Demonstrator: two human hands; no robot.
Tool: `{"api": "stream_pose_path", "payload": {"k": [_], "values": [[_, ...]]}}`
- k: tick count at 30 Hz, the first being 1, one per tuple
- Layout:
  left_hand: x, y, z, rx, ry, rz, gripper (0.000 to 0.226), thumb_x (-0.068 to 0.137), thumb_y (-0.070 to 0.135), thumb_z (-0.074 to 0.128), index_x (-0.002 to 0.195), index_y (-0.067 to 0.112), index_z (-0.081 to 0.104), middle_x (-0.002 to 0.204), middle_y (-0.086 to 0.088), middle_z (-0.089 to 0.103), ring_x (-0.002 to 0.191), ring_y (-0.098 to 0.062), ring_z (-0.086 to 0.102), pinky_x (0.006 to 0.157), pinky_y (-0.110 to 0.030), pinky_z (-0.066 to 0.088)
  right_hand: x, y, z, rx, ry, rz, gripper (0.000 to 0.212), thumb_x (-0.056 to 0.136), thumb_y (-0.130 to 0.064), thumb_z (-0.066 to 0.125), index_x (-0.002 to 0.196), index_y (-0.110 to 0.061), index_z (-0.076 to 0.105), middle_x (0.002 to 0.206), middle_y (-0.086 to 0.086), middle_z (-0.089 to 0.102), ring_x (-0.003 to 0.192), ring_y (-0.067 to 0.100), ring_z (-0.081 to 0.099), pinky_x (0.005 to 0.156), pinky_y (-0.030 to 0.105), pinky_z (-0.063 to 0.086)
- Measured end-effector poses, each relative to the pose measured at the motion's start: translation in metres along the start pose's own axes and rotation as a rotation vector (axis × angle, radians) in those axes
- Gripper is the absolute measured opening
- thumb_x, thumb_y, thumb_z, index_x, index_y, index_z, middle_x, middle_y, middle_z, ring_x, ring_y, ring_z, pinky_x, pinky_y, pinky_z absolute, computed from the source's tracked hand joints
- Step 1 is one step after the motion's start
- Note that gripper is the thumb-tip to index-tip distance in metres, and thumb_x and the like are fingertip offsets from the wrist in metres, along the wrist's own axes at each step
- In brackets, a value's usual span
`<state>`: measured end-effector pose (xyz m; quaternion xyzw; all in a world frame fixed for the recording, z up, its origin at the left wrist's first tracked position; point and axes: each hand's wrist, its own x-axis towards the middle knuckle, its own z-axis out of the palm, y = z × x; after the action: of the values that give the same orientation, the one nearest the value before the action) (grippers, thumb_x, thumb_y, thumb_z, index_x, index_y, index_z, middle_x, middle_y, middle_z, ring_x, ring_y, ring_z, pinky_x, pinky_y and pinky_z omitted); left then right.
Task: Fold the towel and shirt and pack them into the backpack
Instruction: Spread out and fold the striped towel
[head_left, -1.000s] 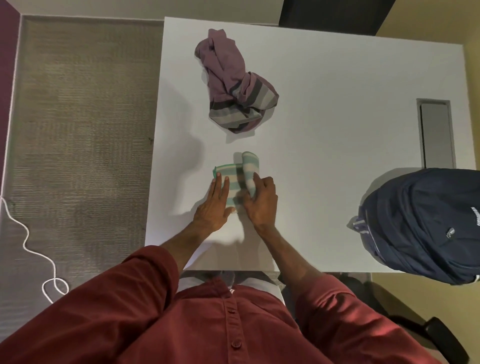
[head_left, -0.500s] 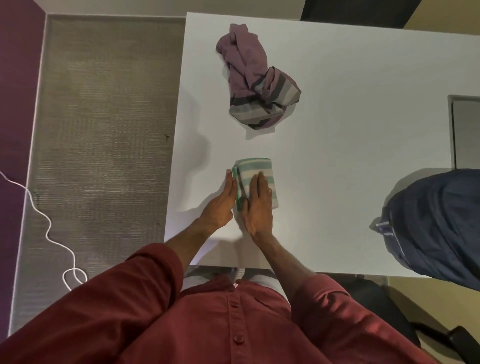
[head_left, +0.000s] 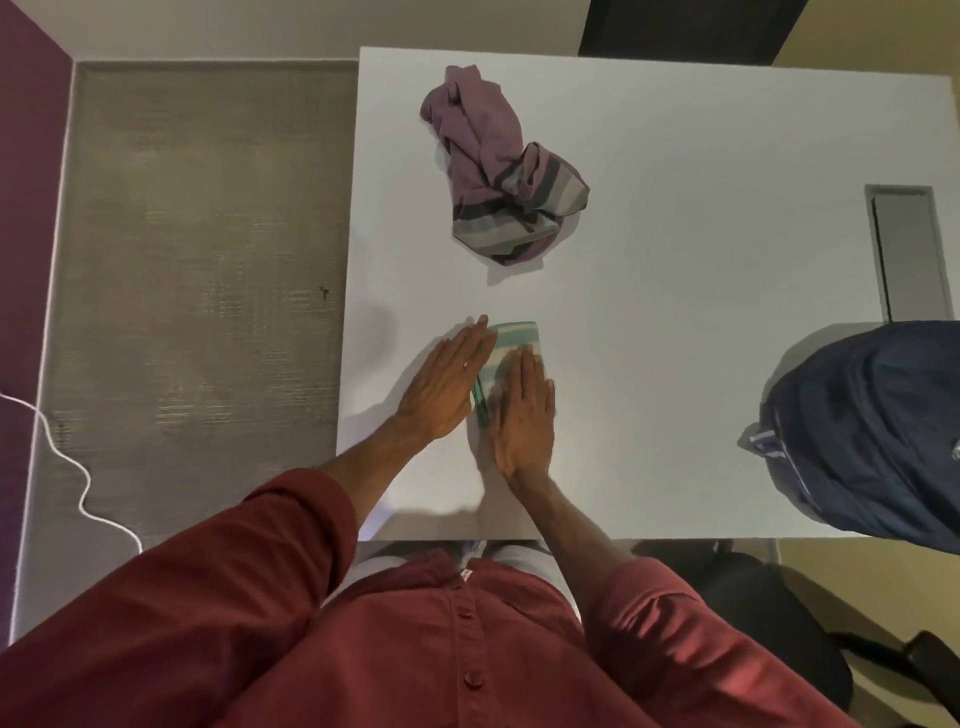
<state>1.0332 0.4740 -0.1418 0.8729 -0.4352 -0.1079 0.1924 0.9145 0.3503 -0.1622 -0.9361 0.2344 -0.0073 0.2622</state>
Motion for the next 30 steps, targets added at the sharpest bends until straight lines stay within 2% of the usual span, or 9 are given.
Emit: {"api": "stream_pose_path", "payload": {"k": [1, 3, 6, 11, 14, 16, 21, 26, 30], "values": [[0.009, 0.001, -0.004, 0.044, -0.030, 0.084, 0.069, 0.113, 0.036, 0.002, 0.166, 0.005, 0.033, 0.174, -0.016, 0.028, 0.161, -0.035, 0.029, 0.127, -0.057, 0.033, -0.001, -0.001, -0.004, 0.031, 0.014, 0.070, 0.074, 0.107, -0.042, 0.031, 0.170, -0.005, 0.016, 0.178, 0.012, 0.014, 0.166, 0.027, 0.010, 0.135, 0.049, 0.009], [0.029, -0.003, 0.000, 0.113, -0.125, 0.236, 0.062, 0.113, 0.039, 0.029, 0.169, 0.012, 0.027, 0.177, -0.013, 0.021, 0.164, -0.032, 0.022, 0.130, -0.055, 0.027, -0.003, 0.001, 0.000, 0.053, -0.013, 0.188, 0.076, 0.108, -0.047, 0.023, 0.171, -0.006, 0.008, 0.180, 0.011, 0.005, 0.166, 0.026, 0.003, 0.135, 0.050, 0.009], [0.049, -0.009, 0.013, 0.264, -0.301, 0.282, 0.098, 0.100, 0.041, 0.068, 0.171, 0.021, 0.003, 0.180, -0.010, 0.006, 0.166, -0.030, 0.014, 0.129, -0.055, 0.029, -0.014, 0.011, 0.020, -0.115, -0.107, 0.208, 0.080, 0.112, -0.055, 0.023, 0.170, -0.009, -0.007, 0.179, 0.012, -0.007, 0.166, 0.028, -0.004, 0.133, 0.055, 0.016], [0.052, -0.027, 0.015, 0.327, -0.432, 0.102, 0.078, 0.112, 0.041, 0.042, 0.172, 0.027, -0.007, 0.179, -0.015, -0.008, 0.165, -0.037, 0.013, 0.127, -0.060, 0.030, -0.020, 0.019, 0.034, -0.291, -0.123, 0.168, 0.090, 0.109, -0.064, 0.031, 0.171, -0.007, -0.001, 0.179, 0.018, 0.003, 0.166, 0.034, 0.009, 0.130, 0.058, 0.020], [0.050, -0.030, 0.014, 0.344, -0.477, 0.067, 0.081, 0.112, 0.038, 0.045, 0.171, 0.029, -0.011, 0.179, -0.018, -0.008, 0.165, -0.039, 0.012, 0.129, -0.057, 0.028, -0.019, 0.014, 0.031, -0.322, -0.129, 0.177, 0.095, 0.105, -0.066, 0.037, 0.171, -0.007, 0.002, 0.179, 0.017, 0.005, 0.166, 0.033, 0.010, 0.130, 0.057, 0.017], [0.052, -0.028, 0.017, 0.318, -0.433, 0.055, 0.078, 0.112, 0.040, 0.045, 0.172, 0.030, -0.004, 0.178, -0.019, 0.005, 0.161, -0.042, 0.024, 0.124, -0.059, 0.035, -0.020, 0.012, 0.027, -0.327, -0.129, 0.166, 0.096, 0.104, -0.066, 0.039, 0.171, -0.007, 0.003, 0.179, 0.017, 0.004, 0.166, 0.033, 0.008, 0.130, 0.056, 0.014], [0.037, -0.016, 0.021, 0.308, -0.346, -0.019, 0.074, 0.111, 0.040, 0.048, 0.172, 0.018, 0.012, 0.163, -0.017, 0.040, 0.134, -0.038, 0.052, 0.093, -0.051, 0.055, -0.012, 0.030, 0.001, -0.405, -0.164, 0.030, 0.093, 0.102, -0.054, 0.044, 0.171, -0.010, -0.001, 0.180, 0.013, 0.001, 0.166, 0.029, 0.006, 0.133, 0.054, 0.011], [0.005, -0.002, 0.034, 0.241, -0.206, -0.123, 0.080, 0.106, 0.039, 0.059, 0.169, 0.008, 0.022, 0.153, -0.020, 0.051, 0.126, -0.037, 0.058, 0.089, -0.050, 0.057, 0.001, 0.058, -0.019, -0.496, -0.181, -0.096, 0.088, 0.102, -0.029, 0.053, 0.171, -0.008, 0.002, 0.180, 0.010, 0.000, 0.167, 0.027, 0.003, 0.132, 0.056, 0.010], [-0.010, 0.014, 0.044, 0.233, -0.204, -0.127, 0.085, 0.104, 0.041, 0.061, 0.168, 0.001, 0.022, 0.144, -0.021, 0.055, 0.116, -0.036, 0.061, 0.083, -0.047, 0.057, 0.015, 0.067, -0.031, -0.562, -0.246, -0.104, 0.085, 0.101, -0.025, 0.043, 0.171, -0.012, -0.003, 0.180, 0.006, -0.005, 0.167, 0.024, 0.001, 0.133, 0.056, 0.004]]}}
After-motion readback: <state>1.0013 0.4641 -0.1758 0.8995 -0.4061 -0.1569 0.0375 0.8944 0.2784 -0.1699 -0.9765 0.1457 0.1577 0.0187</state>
